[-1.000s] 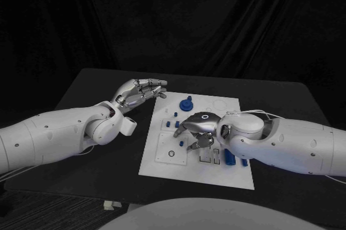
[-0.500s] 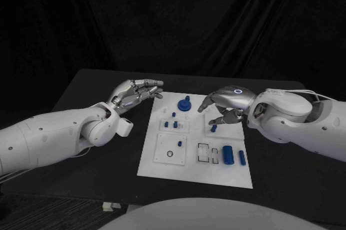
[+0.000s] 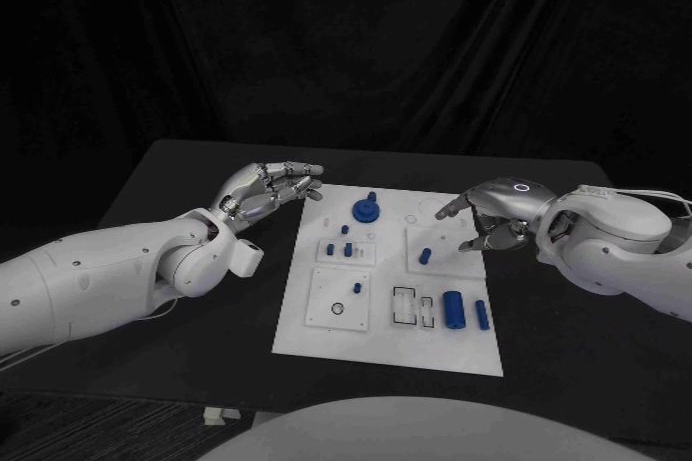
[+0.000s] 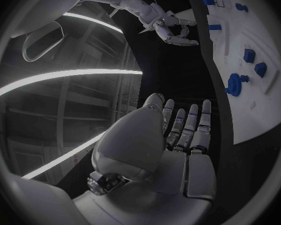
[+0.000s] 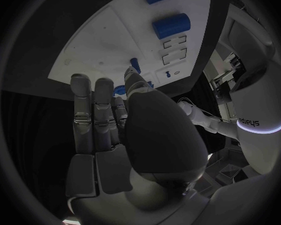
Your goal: Assemble the parts on the task board
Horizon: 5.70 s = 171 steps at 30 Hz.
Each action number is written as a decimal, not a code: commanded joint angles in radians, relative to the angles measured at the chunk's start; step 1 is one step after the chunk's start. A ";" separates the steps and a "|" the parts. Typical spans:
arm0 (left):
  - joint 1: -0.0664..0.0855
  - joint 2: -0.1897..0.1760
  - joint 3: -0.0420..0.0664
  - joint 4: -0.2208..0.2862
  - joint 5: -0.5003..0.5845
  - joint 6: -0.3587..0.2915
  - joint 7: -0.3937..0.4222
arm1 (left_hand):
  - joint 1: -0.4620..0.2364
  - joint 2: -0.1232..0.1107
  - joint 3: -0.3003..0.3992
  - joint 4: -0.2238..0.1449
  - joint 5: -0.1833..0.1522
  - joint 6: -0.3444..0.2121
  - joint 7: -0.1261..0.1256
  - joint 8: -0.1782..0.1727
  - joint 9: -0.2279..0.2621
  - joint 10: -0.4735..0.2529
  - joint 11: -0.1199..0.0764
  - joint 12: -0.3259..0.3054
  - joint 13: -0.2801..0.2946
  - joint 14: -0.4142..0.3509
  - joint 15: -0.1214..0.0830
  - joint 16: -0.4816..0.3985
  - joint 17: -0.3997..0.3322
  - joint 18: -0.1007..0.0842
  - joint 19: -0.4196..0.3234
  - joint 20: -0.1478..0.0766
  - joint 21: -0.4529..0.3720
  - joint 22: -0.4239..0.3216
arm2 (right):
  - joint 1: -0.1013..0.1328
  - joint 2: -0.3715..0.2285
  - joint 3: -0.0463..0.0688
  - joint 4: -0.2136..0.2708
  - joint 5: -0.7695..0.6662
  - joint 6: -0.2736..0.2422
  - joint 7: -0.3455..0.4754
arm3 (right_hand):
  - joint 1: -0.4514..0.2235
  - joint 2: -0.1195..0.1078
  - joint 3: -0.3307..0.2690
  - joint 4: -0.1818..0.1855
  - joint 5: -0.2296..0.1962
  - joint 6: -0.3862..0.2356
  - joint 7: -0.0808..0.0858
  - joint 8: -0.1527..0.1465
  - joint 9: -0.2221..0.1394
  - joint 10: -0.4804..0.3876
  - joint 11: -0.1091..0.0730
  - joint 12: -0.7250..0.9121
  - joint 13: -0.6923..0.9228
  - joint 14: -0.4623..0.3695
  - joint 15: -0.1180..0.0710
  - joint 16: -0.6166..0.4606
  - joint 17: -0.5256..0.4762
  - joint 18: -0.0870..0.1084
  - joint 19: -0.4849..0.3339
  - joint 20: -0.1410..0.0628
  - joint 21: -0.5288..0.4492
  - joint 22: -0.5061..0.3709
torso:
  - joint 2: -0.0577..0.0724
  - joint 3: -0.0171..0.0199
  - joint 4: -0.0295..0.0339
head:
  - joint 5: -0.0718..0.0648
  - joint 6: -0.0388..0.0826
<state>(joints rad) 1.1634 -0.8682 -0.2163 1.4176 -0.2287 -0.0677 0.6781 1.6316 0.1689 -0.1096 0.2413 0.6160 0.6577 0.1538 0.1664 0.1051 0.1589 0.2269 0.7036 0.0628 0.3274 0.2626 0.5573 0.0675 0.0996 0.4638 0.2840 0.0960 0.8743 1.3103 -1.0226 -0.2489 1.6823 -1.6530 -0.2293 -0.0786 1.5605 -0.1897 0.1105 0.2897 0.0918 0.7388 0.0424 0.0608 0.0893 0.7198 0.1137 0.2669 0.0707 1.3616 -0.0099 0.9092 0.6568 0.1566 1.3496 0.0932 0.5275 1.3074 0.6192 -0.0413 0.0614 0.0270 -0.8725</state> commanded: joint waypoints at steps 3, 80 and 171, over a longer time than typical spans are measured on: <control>-0.003 0.002 0.001 0.002 0.006 0.014 0.023 | 0.009 -0.001 0.004 0.001 0.007 0.006 -0.001 0.005 -0.002 0.009 0.000 -0.004 0.001 0.005 -0.002 -0.001 -0.001 -0.007 0.007 -0.003 0.004 -0.001 | -0.019 0.006 0.001 -0.017 -0.004 0.005 -0.014 | 0.009 0.018 0.011 -0.006 -0.006 0.014 0.020 0.002 -0.010 0.043 0.000 -0.007 -0.005 0.010 0.001 -0.013 0.001 -0.005 0.011 0.000 -0.002 0.021 | 0.003 0.0031 -0.0005 | -0.002 0.000; -0.011 0.012 0.001 -0.009 0.006 0.025 0.005 | 0.016 0.004 0.024 -0.007 0.009 0.008 0.002 0.004 -0.003 0.012 0.005 -0.009 0.001 0.003 -0.003 -0.005 -0.001 -0.007 0.005 -0.004 0.003 -0.004 | -0.021 0.103 0.003 0.020 0.038 -0.126 0.061 | 0.059 0.132 0.113 -0.155 0.033 0.410 0.071 0.096 0.090 0.502 -0.065 -0.084 -0.002 0.060 -0.022 0.022 0.116 -0.020 0.057 -0.024 0.070 0.082 | 0.000 0.0021 -0.0005 | 0.015 0.000; -0.014 0.050 0.001 -0.035 0.006 0.049 -0.005 | 0.013 0.004 0.052 -0.010 0.008 0.000 0.001 -0.002 -0.008 -0.001 -0.004 -0.023 0.001 -0.002 0.000 -0.011 -0.001 -0.009 0.002 -0.003 0.002 -0.007 | -0.158 0.445 0.002 -0.057 -0.136 0.021 0.057 | 0.014 0.077 0.178 -0.184 0.072 0.374 0.082 0.016 0.078 0.531 -0.058 -0.140 0.006 0.082 -0.016 0.164 0.276 -0.038 0.073 -0.021 0.233 0.106 | 0.004 0.0026 0.0050 | 0.028 0.000</control>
<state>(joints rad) 1.1505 -0.8208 -0.2162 1.3822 -0.2285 -0.0339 0.6640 1.6395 0.1688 -0.0613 0.2317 0.6206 0.6557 0.1519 0.1664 0.0986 0.1588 0.2269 0.6842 0.0628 0.3273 0.2627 0.5529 0.0674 0.0995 0.4674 0.2805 0.0960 0.8682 1.1554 -0.5786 -0.2461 1.6251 -1.7813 -0.1957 -0.0051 1.5841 -0.1138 0.2843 0.1049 0.1685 1.1186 0.1246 0.0821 0.1692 1.2297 0.0713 0.1287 0.0745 1.4506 -0.0266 1.0775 0.9333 0.1322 1.4276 0.0717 0.7651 1.3074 0.6229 -0.0386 0.0663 0.0550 -0.8725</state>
